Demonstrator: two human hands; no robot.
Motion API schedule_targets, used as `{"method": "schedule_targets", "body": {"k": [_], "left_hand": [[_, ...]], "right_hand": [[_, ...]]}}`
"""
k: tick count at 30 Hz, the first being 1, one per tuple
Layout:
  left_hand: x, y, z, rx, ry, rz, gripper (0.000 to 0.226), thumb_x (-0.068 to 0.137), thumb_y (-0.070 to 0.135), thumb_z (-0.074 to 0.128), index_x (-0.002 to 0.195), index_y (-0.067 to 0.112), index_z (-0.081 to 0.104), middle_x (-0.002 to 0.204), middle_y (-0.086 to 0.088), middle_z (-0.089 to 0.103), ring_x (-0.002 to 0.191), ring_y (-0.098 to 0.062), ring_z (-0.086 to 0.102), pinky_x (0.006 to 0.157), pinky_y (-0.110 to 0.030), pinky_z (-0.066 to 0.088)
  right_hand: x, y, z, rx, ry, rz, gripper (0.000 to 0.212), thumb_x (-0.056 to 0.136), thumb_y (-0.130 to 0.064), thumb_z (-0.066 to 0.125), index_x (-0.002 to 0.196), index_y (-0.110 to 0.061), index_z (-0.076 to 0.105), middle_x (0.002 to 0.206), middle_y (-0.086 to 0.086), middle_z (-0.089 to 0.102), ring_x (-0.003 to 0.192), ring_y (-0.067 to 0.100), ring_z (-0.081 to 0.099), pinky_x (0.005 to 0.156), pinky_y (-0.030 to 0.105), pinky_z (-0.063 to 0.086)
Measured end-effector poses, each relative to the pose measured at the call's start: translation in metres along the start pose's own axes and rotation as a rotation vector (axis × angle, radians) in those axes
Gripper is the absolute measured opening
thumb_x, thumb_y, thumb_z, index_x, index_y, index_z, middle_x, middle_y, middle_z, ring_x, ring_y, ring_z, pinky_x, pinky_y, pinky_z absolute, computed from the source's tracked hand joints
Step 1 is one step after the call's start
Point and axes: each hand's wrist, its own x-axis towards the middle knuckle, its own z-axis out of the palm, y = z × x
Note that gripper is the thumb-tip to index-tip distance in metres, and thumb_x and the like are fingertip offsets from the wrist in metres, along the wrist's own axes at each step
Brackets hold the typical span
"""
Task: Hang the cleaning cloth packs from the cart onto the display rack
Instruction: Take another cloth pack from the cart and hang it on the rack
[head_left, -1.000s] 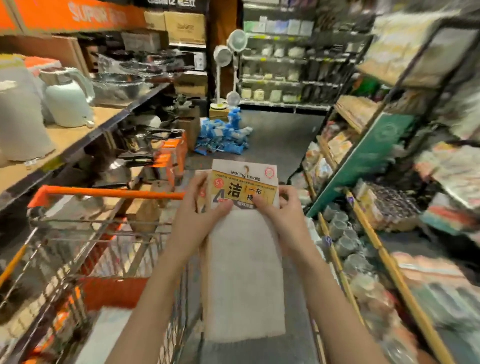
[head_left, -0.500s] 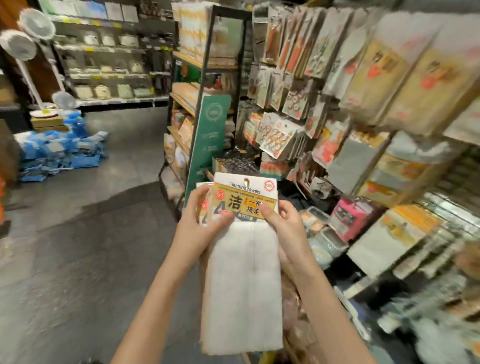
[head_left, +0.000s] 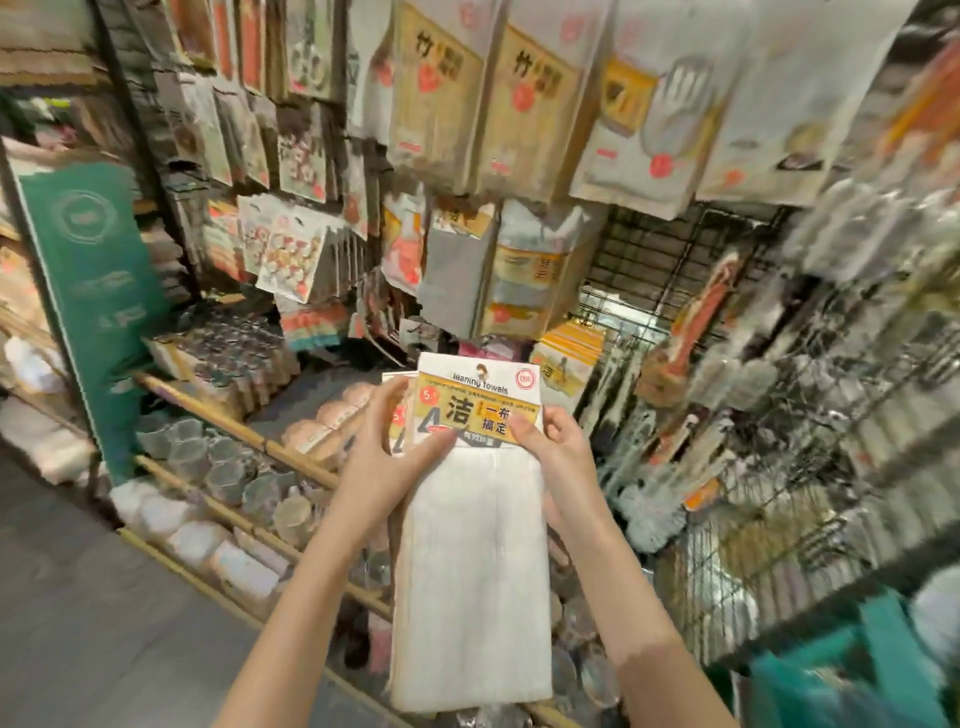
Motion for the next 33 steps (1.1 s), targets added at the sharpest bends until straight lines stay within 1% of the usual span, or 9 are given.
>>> {"method": "schedule_targets", "body": {"k": [2, 5, 7, 12, 14, 19, 22, 28, 33], "left_hand": [[0.014, -0.002, 0.008, -0.023, -0.069, 0.012, 0.063, 0.072, 0.036, 0.077, 0.127, 0.033, 0.048, 0.119, 0.014, 0.061, 0.105, 0.002, 0.06, 0.084, -0.014, 0.048], [0.035, -0.007, 0.016, -0.044, -0.177, 0.024, 0.055, 0.075, 0.03, 0.077, 0.12, 0.044, 0.048, 0.104, 0.03, 0.064, 0.094, 0.016, 0.059, 0.069, 0.0, 0.042], [0.048, -0.015, 0.018, -0.057, -0.287, 0.0, 0.057, 0.078, 0.022, 0.077, 0.119, 0.047, 0.045, 0.103, 0.034, 0.064, 0.092, 0.015, 0.06, 0.067, 0.0, 0.043], [0.079, -0.036, 0.026, -0.071, -0.468, -0.048, 0.068, 0.077, 0.003, 0.075, 0.13, 0.028, 0.041, 0.116, 0.008, 0.062, 0.096, 0.002, 0.063, 0.075, -0.01, 0.048], [0.085, -0.044, 0.033, -0.061, -0.48, -0.055, 0.066, 0.078, 0.001, 0.074, 0.128, 0.03, 0.043, 0.114, 0.007, 0.064, 0.097, -0.003, 0.064, 0.077, -0.012, 0.049], [0.087, -0.058, 0.048, -0.033, -0.485, -0.036, 0.061, 0.08, 0.005, 0.074, 0.122, 0.037, 0.043, 0.102, 0.031, 0.065, 0.089, 0.01, 0.062, 0.07, -0.002, 0.043], [0.09, -0.059, 0.059, -0.02, -0.475, -0.002, 0.061, 0.079, 0.003, 0.074, 0.122, 0.035, 0.043, 0.103, 0.04, 0.058, 0.091, 0.015, 0.059, 0.071, 0.0, 0.041], [0.105, -0.059, 0.079, -0.033, -0.434, -0.021, 0.061, 0.078, 0.008, 0.077, 0.12, 0.04, 0.045, 0.105, 0.032, 0.061, 0.094, 0.007, 0.062, 0.073, -0.005, 0.045], [0.118, -0.07, 0.087, -0.083, -0.29, -0.074, 0.065, 0.068, 0.022, 0.084, 0.118, 0.042, 0.049, 0.122, 0.014, 0.058, 0.109, -0.008, 0.06, 0.09, -0.03, 0.049]], "right_hand": [[0.006, 0.0, -0.007, 0.001, 0.079, -0.01, 0.015, 0.083, -0.01, 0.068, 0.092, -0.007, 0.056, 0.102, 0.017, 0.07, 0.1, 0.036, 0.065, 0.097, 0.056, 0.044], [0.013, 0.002, -0.014, 0.01, 0.155, -0.026, 0.011, 0.086, -0.01, 0.064, 0.094, -0.008, 0.057, 0.105, 0.017, 0.069, 0.102, 0.036, 0.064, 0.097, 0.057, 0.044], [0.017, 0.005, -0.019, 0.008, 0.183, -0.027, 0.009, 0.088, -0.012, 0.062, 0.096, -0.009, 0.057, 0.105, 0.016, 0.07, 0.102, 0.035, 0.065, 0.096, 0.057, 0.044], [0.024, 0.016, -0.026, 0.026, 0.253, 0.016, 0.013, 0.091, -0.013, 0.06, 0.102, -0.008, 0.056, 0.108, 0.013, 0.07, 0.104, 0.032, 0.064, 0.098, 0.055, 0.044], [0.027, 0.019, -0.028, 0.034, 0.299, 0.049, 0.012, 0.09, -0.01, 0.06, 0.101, -0.007, 0.056, 0.107, 0.015, 0.069, 0.102, 0.033, 0.065, 0.096, 0.054, 0.046], [0.036, 0.008, -0.043, -0.08, 0.299, 0.05, 0.024, 0.088, -0.006, 0.061, 0.11, -0.003, 0.052, 0.116, 0.017, 0.064, 0.107, 0.033, 0.062, 0.095, 0.048, 0.048], [0.047, -0.006, -0.056, -0.201, 0.297, -0.031, 0.03, 0.084, -0.008, 0.067, 0.111, -0.008, 0.053, 0.109, 0.008, 0.064, 0.105, 0.026, 0.061, 0.086, 0.034, 0.053], [0.076, -0.017, -0.076, -0.199, 0.193, 0.005, 0.021, 0.086, -0.012, 0.066, 0.102, -0.013, 0.053, 0.102, 0.005, 0.069, 0.086, 0.011, 0.069, 0.068, 0.02, 0.054], [0.105, 0.001, -0.085, -0.214, 0.13, 0.032, 0.026, 0.087, -0.003, 0.062, 0.105, -0.011, 0.046, 0.105, 0.007, 0.066, 0.089, 0.018, 0.066, 0.059, 0.017, 0.053]]}}
